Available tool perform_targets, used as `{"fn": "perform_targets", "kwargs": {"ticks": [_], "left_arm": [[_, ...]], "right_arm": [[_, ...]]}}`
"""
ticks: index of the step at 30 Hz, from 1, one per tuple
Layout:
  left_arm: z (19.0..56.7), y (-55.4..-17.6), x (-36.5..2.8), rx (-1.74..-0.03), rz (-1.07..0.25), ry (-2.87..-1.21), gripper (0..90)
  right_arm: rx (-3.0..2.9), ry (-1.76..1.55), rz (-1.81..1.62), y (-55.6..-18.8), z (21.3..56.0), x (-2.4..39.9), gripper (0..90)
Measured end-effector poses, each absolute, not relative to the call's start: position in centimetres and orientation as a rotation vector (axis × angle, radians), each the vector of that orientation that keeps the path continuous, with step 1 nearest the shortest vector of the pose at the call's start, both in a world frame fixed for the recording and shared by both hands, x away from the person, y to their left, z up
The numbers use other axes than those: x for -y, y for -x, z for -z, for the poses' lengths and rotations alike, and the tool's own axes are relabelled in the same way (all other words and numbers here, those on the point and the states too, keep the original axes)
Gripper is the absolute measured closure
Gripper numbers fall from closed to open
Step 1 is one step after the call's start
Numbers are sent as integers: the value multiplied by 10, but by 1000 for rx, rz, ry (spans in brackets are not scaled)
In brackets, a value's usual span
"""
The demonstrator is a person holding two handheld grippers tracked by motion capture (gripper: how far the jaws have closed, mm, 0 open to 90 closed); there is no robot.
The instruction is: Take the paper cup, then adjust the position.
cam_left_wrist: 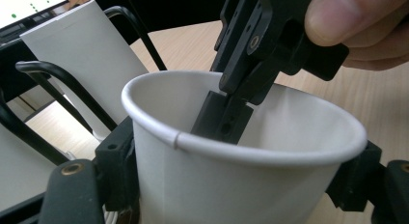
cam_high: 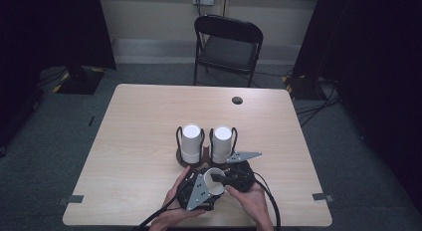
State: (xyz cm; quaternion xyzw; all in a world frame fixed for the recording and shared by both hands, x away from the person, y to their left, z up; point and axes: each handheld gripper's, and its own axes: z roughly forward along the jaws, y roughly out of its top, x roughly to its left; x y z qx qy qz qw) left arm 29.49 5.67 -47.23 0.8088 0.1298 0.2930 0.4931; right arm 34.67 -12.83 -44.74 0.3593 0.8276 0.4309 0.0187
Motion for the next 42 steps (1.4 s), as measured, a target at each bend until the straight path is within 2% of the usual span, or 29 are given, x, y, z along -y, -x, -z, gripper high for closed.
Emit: {"fn": "perform_targets", "kwargs": {"ticks": [14, 20, 28, 42], "left_arm": [[472, -301, -62, -411, -662, -1913, 235], [471, -306, -67, -461, -614, -1881, 235], [473, -309, -74, -522, -584, -1850, 237], [468, -315, -99, -631, -556, -1782, 238]], "right_arm": [[-2456, -1099, -1432, -341, 448, 136, 711], [-2361, -1036, -1489, -336, 446, 138, 582], [-2229, -1033, -1573, -332, 449, 145, 474], [-1966, -1073, -1694, -324, 455, 171, 353]]}}
